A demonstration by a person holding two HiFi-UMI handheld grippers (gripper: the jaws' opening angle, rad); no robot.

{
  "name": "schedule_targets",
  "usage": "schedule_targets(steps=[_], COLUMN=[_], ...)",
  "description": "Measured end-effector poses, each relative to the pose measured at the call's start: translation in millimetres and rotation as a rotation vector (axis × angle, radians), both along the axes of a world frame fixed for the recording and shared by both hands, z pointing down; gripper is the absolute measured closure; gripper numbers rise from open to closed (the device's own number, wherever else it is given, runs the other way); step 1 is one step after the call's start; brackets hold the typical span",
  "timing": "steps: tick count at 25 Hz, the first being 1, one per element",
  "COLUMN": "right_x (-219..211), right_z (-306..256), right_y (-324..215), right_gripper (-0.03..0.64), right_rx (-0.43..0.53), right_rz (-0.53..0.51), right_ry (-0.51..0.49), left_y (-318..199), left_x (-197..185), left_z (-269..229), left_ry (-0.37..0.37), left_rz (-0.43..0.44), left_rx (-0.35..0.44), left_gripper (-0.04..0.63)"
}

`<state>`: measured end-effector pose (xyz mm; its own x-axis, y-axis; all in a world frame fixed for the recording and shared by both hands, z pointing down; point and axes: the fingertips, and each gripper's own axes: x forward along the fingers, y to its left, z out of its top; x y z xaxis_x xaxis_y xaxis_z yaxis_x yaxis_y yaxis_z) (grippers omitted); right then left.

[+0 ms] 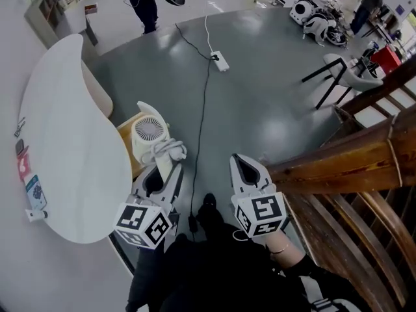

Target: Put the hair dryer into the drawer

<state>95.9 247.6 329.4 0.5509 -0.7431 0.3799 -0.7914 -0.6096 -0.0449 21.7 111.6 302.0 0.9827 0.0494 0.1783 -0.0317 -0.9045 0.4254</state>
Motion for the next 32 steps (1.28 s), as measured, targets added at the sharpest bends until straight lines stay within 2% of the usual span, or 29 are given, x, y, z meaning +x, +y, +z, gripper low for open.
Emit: schedule_targets(steps=[6, 12, 23, 27, 32], right_x=[47, 75, 94, 94, 100], right_z=[2, 4, 8, 12, 18], right_y=[0, 1, -14, -30, -65], right_gripper=[0.615, 0.615, 0.615, 0.615, 0.615], right_rx=[-0.005, -0.009, -0.010, -0.012, -0.021], right_rz=[-0.035, -0.058, -0.106, -0.137, -0.195], right_ry=[-0.005, -0.010, -0.021, -0.037, -0.030], left_y=[-14, -27, -52, -65, -87], left_x=[32, 50, 54, 55, 62], left_z=[6, 16, 37, 44, 58], left_ry=[-0.026, -0.056, -0.108, -0.134, -0.146], left_rz=[-0.084, -0.147, -0.251, -0.273, -0.305], left_rx=[-0.001, -0.012, -0.046, -0.049, -0.090], left_gripper=[0.428, 0.428, 0.428, 0.428, 0.428])
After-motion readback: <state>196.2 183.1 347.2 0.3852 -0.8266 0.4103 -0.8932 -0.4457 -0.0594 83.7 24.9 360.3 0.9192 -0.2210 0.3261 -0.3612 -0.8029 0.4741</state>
